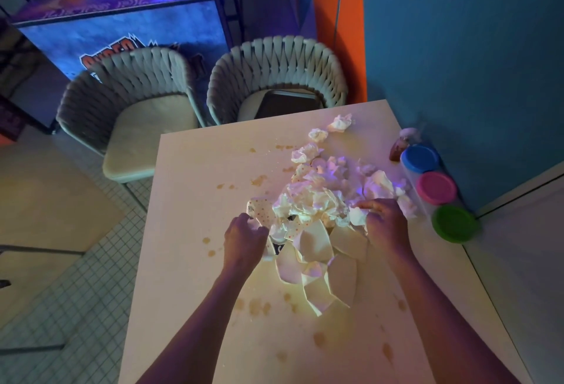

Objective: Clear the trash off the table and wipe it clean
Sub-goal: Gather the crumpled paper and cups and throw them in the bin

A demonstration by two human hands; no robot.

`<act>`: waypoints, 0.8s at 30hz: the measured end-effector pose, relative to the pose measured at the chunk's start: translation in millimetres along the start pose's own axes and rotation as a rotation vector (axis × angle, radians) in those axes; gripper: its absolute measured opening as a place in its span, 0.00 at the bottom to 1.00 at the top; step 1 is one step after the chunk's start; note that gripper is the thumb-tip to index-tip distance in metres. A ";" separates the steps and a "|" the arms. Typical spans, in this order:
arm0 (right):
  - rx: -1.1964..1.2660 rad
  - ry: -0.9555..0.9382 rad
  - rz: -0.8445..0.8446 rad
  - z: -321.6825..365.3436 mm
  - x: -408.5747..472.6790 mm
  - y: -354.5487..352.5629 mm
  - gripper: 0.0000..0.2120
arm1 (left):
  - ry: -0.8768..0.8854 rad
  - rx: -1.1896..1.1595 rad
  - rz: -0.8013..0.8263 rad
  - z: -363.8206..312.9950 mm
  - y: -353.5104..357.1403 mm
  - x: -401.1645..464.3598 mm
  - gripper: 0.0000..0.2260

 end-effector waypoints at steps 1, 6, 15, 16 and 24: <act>0.003 0.009 0.022 -5.0 -3.3 0.7 0.23 | -0.025 0.001 0.012 4.6 1.6 1.2 0.07; 0.126 0.247 0.124 -36.9 -21.7 6.1 0.16 | 0.008 0.108 0.099 -1.9 21.6 11.0 0.15; 0.042 0.425 0.132 -67.7 -35.0 11.5 0.22 | -0.071 0.284 0.151 12.1 61.1 31.0 0.22; 0.011 0.412 0.124 -67.9 -34.5 13.1 0.23 | -0.056 0.298 0.142 13.1 63.2 32.0 0.21; -0.108 0.363 0.099 -47.4 -22.6 27.4 0.07 | 0.050 0.288 0.115 13.2 62.5 31.2 0.11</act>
Point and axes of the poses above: each hand's wrist, its own x-axis towards the middle knuckle, its own y-axis out of the palm, z = x × y, the point moved 8 cm from there along x, towards the middle knuckle, and after that the axes turned 12 degrees about -x, right-handed, at the moved point
